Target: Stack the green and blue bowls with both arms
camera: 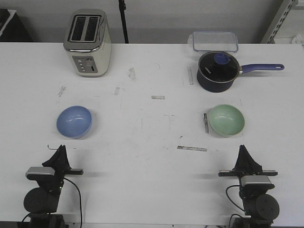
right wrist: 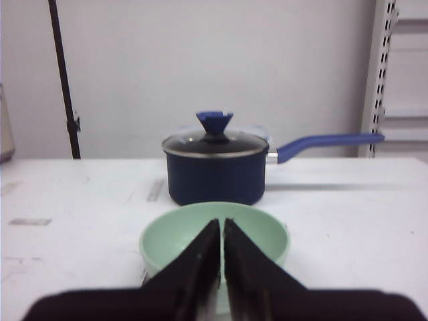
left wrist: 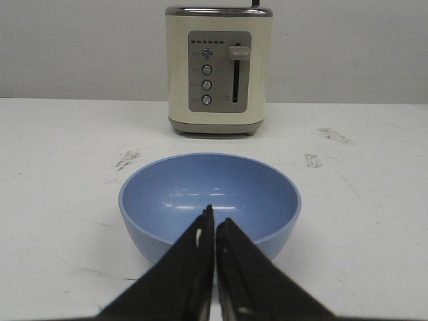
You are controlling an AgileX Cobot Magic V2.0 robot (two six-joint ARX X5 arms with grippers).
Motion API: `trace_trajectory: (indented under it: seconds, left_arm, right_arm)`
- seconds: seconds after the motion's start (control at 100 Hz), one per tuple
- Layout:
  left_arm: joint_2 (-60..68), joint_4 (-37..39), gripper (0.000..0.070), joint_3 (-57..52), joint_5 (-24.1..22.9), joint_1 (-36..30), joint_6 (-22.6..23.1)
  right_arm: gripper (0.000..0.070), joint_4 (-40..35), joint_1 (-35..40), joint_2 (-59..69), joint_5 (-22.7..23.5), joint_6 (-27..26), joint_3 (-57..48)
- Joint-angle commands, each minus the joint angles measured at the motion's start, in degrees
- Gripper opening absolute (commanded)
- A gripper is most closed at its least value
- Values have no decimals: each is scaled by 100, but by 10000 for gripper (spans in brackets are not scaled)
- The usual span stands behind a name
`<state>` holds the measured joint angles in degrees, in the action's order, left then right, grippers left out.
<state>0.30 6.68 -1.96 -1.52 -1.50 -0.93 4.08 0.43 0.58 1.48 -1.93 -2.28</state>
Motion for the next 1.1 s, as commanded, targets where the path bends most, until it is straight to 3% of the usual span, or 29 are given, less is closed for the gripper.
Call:
trace_trajectory:
  seconds: [0.0,0.21,0.48,0.69,0.93,1.09]
  left_arm:
    - [-11,70,2,127,4,15,33]
    - [-11,70,1,127,4,15,33]
    - [-11,70,2,127,4,15,33]
    - [-11,70,1,127,4,15,31]
    - [-11,70,2,127,4,15,33]
    - [-11,70,1,127,4,15,33]
  right_arm:
    - [1,-31,-2,105,-13,83,-254]
    - [1,-175,-2,966,-9,238,-966]
    - [2,-1143,-2,2905,-2,238,-2371]
    - [2,-1292,2,4242,11,232,-3294]
    - [2,-2734,-96,5606,2,144,-4675]
    - [2,-3773,-286,6583,11,-284,-5707]
